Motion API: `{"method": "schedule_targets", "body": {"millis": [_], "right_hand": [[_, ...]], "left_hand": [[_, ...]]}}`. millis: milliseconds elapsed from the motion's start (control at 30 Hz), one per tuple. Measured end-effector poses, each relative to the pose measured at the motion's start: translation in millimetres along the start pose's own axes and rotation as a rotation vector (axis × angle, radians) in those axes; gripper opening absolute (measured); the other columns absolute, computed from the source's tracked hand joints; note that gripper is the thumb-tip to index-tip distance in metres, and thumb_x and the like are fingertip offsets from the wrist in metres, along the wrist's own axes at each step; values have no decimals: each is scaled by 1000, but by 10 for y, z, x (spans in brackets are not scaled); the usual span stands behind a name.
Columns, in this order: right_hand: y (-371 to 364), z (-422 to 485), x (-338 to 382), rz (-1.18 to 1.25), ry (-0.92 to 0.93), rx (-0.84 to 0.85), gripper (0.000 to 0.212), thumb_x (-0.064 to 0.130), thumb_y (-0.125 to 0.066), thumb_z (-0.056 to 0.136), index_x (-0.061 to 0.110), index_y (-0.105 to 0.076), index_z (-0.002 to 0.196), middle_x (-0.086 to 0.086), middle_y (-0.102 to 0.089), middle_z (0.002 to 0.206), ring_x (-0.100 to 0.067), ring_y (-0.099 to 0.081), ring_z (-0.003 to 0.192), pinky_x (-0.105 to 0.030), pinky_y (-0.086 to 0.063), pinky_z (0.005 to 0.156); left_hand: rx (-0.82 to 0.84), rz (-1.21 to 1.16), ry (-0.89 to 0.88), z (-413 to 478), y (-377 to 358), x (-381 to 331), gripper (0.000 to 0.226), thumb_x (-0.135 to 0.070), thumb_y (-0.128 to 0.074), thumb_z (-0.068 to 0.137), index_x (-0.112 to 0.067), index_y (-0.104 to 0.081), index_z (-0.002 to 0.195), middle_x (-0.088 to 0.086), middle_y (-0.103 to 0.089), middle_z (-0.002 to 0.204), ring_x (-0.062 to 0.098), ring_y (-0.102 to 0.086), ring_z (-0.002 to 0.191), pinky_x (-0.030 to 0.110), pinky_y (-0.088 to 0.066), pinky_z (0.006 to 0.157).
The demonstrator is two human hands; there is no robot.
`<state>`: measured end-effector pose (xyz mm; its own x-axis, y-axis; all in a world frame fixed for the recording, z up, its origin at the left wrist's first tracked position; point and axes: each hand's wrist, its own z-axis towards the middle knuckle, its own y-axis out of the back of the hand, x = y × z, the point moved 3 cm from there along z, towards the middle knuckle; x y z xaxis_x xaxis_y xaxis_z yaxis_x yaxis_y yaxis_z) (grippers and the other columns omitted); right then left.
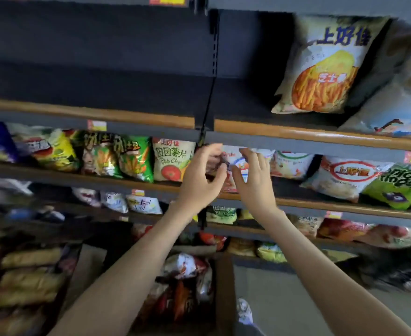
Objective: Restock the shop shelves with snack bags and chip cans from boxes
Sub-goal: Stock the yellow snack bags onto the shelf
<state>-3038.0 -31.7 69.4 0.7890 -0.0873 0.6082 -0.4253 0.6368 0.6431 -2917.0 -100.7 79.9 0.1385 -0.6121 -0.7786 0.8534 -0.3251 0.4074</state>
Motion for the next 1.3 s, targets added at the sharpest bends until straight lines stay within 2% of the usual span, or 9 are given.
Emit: {"method": "schedule_targets", "body": {"millis": [400, 700, 800, 900, 1000, 1100, 1167, 1233, 1300], "right_hand": [[-2258, -909, -82, 54, -139, 993, 54, 31, -49, 100, 16, -29, 148, -5, -31, 146, -26, -30, 137, -36, -35, 105], [-4301, -2145, -647, -18, -217, 1421, 72, 27, -58, 96, 13, -17, 153, -7, -33, 152, -24, -36, 137, -37, -37, 107], [-5148, -2755, -961, -23, -306, 1478, 73, 22, -62, 93, 8, -21, 151, -12, -45, 141, -24, -47, 125, -36, -39, 101], [-5907, -3217, -1246, 45, -375, 1523, 75, 19, -65, 91, 10, -20, 151, 0, -32, 149, -16, -34, 135, -26, -32, 100], [-6471, -3505, -1507, 67, -463, 1531, 114, 34, -78, 78, 19, 6, 154, 1, -4, 162, -21, -16, 146, -33, -32, 104], [-6834, -3608, -1630, 116, -493, 1533, 144, 46, -85, 52, 26, 19, 150, 4, 2, 160, -21, -13, 147, -47, -33, 112], [-6902, -3591, -1658, 201, -515, 1510, 136, 27, -89, 59, 26, 12, 150, 10, -10, 155, -11, -22, 141, -37, -36, 109], [-6812, -3533, -1638, 263, -503, 1462, 125, 10, -87, 64, 30, 3, 147, 24, -23, 140, -3, -30, 131, -29, -38, 104], [-6616, -3422, -1525, 299, -517, 1415, 128, 13, -88, 59, 31, 3, 147, 28, -28, 133, -2, -34, 129, -31, -40, 105]], "left_hand": [[-112, 250, 1121, -2292, 1072, 1904, 65, -36, -63, 93, -26, -32, 149, -5, -48, 134, 14, -56, 115, 32, -50, 90], [-432, 54, 1517, -4061, 886, 3500, 56, -14, -70, 86, -23, -50, 137, 9, -59, 119, 24, -58, 111, 37, -45, 88], [-686, -84, 1555, -4582, 620, 4349, 38, -6, -68, 74, -37, -59, 94, 5, -55, 88, 2, -64, 79, 36, -45, 76], [-624, -243, 1652, -4981, 334, 5209, 62, -2, -70, 83, -8, -38, 136, 11, -50, 128, 33, -54, 118, 32, -39, 94], [-483, -282, 1547, -5152, 152, 5858, 104, -2, -75, 81, -6, 0, 153, 11, -23, 156, 25, -29, 142, 20, -29, 105], [-439, -282, 1407, -5171, 56, 6251, 134, -6, -86, 68, -6, 22, 148, -16, 10, 148, -10, 1, 135, -4, -12, 102], [-472, -331, 1326, -5200, 19, 6315, 134, 1, -84, 68, -3, 26, 144, -28, 9, 138, -36, -2, 119, -7, -18, 97], [-491, -388, 1306, -5194, 29, 6228, 141, -12, -89, 66, -17, 27, 145, -28, -3, 142, -37, -13, 121, -3, -25, 99], [-499, -468, 1315, -5117, 104, 6030, 139, -41, -92, 58, -50, 19, 141, -17, -14, 158, -7, -25, 141, 25, -31, 115]]}}
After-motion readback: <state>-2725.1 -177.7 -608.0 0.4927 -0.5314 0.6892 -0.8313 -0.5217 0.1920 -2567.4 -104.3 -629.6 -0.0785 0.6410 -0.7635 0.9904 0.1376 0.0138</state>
